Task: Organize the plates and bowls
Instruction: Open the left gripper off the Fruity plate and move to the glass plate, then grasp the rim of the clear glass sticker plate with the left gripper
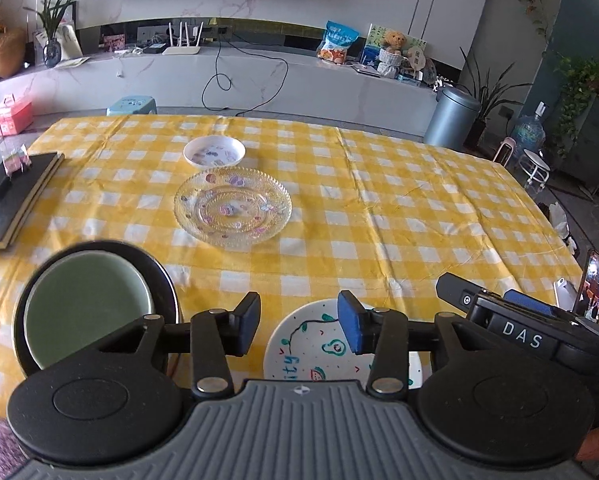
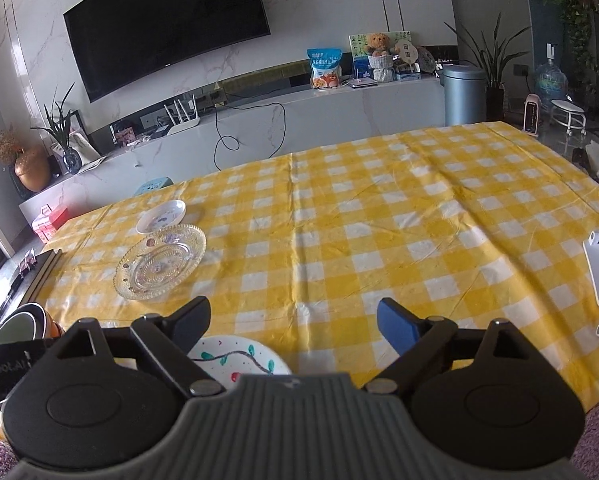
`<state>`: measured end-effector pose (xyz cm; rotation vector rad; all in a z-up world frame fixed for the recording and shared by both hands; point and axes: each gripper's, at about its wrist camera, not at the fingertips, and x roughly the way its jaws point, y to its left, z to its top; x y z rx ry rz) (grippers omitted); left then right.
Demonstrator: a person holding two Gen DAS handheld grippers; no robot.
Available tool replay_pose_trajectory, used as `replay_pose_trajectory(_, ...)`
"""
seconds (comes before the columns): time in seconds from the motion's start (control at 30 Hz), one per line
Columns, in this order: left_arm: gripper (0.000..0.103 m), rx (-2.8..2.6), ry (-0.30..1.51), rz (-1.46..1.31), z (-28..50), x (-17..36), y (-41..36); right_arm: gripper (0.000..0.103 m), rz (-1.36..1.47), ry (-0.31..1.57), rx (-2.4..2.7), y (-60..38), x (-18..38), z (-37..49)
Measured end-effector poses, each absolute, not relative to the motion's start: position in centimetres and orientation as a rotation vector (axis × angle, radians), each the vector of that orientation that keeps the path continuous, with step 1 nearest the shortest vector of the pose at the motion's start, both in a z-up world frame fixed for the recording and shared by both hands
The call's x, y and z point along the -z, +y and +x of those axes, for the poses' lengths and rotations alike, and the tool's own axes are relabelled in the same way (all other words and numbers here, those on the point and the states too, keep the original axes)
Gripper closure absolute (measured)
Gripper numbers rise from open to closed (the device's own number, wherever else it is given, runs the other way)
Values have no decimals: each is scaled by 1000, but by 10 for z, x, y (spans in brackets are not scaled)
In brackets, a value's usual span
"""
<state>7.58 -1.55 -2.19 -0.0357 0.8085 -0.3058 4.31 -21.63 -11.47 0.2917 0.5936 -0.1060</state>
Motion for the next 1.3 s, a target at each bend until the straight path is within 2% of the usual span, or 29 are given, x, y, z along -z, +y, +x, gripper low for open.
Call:
replay_pose_trajectory(0.13,46,362,832,33,91,1,-6,14,305,606,91,-214,111,51)
replay_pose_trajectory(0.43,43,410,964,33,141,-28,35,14,325,660,-7,-199,104,81)
replay_pose_trajectory(0.7,39,353,1099,51,204,-19,60,16,299,739,-96,-175,105,125)
replay_pose_trajectory(0.77,39,340,1121,59,220,-11,64,21,300,773,-103,-170,108,139)
replay_pose_trajectory(0.83,39,337,1144,55,236,-2,66,22,311,802,-114,-167,113,153)
replay_pose_trajectory(0.93,40,347,1156,66,260,14,67,35,332,853,-124,-164,123,176)
replay_pose_trajectory(1.13,41,402,1149,113,297,47,66,47,466,937,-136,-176,146,219)
replay_pose_trajectory(1.3,49,437,1177,46,325,71,70,60,555,981,-122,-185,162,248)
